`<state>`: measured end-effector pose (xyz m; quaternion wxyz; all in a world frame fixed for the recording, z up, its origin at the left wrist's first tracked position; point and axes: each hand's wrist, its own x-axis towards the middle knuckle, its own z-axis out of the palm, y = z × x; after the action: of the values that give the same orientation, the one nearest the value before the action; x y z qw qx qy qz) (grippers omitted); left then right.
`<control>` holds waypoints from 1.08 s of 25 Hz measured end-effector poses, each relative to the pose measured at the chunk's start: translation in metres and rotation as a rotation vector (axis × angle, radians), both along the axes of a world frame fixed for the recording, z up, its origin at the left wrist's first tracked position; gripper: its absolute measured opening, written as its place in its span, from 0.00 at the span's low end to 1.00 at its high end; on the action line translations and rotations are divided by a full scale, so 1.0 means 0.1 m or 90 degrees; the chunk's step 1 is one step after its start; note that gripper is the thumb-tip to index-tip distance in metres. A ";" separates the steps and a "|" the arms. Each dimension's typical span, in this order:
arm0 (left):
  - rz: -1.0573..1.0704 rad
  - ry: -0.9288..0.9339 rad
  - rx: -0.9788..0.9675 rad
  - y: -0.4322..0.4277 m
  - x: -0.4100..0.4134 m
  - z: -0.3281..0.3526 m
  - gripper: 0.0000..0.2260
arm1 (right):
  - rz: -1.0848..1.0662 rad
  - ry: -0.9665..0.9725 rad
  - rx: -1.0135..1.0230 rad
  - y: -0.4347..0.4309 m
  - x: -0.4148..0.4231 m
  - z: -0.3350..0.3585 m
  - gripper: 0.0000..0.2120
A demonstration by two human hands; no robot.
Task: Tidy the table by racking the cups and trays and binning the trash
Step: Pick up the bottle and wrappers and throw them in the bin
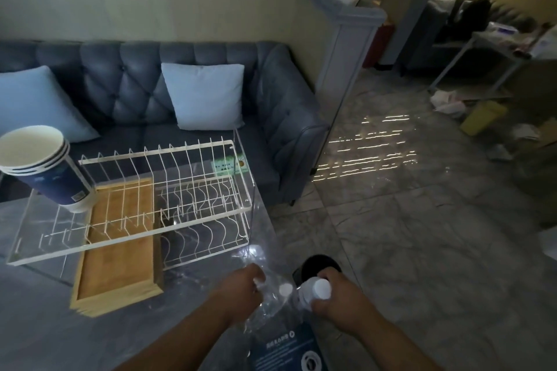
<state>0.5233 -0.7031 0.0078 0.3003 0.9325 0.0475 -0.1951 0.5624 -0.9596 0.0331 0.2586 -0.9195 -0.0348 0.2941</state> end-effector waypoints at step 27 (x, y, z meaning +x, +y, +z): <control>-0.061 0.116 -0.021 -2.19 1.84 -1.28 0.15 | -0.225 -0.003 0.072 -1.81 1.13 -1.81 0.30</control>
<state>0.7074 -0.9218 -0.1199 0.3001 0.9070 0.0271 -0.2942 0.6753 -1.1406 -0.1482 0.3573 -0.8959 0.1101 0.2399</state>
